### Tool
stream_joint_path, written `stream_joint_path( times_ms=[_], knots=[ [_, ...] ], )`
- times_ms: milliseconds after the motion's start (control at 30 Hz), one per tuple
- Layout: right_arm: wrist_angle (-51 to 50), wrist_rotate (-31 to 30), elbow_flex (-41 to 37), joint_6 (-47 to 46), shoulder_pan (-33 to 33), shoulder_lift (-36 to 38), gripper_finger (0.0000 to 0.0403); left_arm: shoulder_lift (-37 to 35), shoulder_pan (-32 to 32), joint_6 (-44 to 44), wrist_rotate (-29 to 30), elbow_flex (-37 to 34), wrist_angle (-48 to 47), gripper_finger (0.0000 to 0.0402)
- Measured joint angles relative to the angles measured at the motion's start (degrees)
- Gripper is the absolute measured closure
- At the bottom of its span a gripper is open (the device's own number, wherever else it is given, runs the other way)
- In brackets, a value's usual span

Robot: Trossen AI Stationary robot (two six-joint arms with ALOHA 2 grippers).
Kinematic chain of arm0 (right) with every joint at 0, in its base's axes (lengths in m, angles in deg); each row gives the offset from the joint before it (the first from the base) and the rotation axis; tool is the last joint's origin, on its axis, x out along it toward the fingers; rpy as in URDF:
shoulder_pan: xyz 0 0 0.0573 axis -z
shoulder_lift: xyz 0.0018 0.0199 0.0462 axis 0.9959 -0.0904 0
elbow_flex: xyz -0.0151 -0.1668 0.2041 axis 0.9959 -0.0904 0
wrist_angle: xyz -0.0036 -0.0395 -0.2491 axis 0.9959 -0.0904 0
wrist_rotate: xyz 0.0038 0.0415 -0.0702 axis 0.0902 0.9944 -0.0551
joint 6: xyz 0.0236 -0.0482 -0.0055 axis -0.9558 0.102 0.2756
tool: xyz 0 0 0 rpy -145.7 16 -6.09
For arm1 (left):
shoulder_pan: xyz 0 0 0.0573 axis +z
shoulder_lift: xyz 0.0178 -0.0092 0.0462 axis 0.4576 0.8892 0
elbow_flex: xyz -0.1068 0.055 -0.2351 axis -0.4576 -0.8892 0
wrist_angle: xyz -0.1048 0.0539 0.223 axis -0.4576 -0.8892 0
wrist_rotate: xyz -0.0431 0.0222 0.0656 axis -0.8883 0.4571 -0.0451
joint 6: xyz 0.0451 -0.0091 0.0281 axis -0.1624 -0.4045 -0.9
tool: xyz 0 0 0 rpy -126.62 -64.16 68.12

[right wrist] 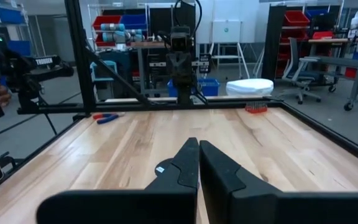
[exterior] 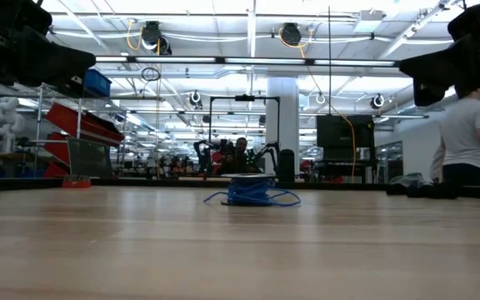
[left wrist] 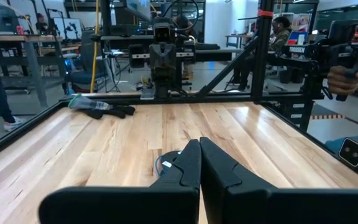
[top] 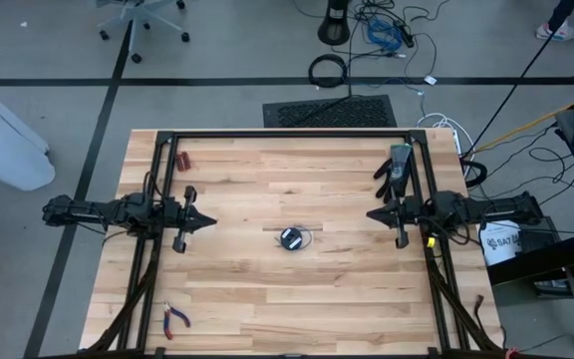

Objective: Coil cords
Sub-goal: Return to Home Position

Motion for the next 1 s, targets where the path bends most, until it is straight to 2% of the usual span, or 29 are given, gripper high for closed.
stream_joint_path(
  times_ms=[533,700,1000],
  knots=[
    [-0.1,0.5,0.0,1.3,0.3,0.2,0.0403,0.0,0.0,0.0,0.0,0.0,0.0,0.0400],
    [-3.6,4.7,1.0,-0.5,0.5,0.2,0.0403,0.0,0.0,0.0,0.0,0.0,0.0,0.0400],
    [-5.9,3.0,1.9,-1.1,0.6,0.2,0.0403,0.0,0.0,0.0,0.0,0.0,0.1,0.0400]
  ],
)
